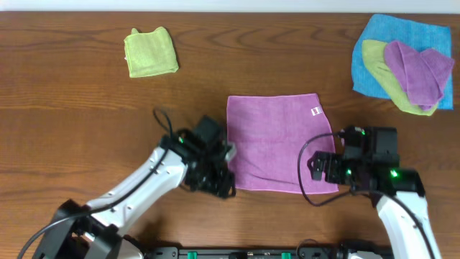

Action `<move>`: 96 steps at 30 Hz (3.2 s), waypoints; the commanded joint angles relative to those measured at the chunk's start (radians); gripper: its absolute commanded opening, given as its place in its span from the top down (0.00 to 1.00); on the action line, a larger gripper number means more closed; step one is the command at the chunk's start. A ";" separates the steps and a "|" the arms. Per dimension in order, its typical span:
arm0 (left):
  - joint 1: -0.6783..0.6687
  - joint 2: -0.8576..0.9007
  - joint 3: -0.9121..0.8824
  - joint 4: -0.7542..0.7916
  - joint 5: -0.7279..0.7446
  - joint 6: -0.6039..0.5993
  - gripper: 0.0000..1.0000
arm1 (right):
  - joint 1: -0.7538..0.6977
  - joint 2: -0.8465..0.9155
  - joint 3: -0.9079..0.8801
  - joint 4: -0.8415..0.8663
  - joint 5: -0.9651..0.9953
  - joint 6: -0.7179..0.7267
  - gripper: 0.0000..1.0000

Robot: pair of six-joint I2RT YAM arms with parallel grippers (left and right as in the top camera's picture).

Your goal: Fold the cloth

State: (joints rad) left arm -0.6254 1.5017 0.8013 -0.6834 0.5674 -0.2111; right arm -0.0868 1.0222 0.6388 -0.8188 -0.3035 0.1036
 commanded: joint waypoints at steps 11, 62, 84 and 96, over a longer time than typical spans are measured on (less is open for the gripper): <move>-0.017 -0.011 -0.199 0.478 -0.036 -0.246 0.29 | -0.281 -0.097 -0.142 0.035 -0.277 -0.173 0.01; -0.190 0.009 -0.217 0.552 -0.261 -0.576 0.22 | -0.286 0.333 -0.234 0.265 -0.149 0.013 0.31; -0.190 0.009 -0.217 0.537 -0.261 -0.583 0.22 | -0.286 0.332 -0.215 0.076 -0.004 0.332 0.37; -0.190 0.009 -0.217 0.538 -0.263 -0.583 0.22 | -0.286 0.332 -0.214 0.107 0.098 0.382 0.69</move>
State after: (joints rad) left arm -0.8154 1.4918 0.6037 -0.1207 0.3611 -0.7891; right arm -0.3729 1.3155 0.4759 -0.7300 -0.4240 0.4530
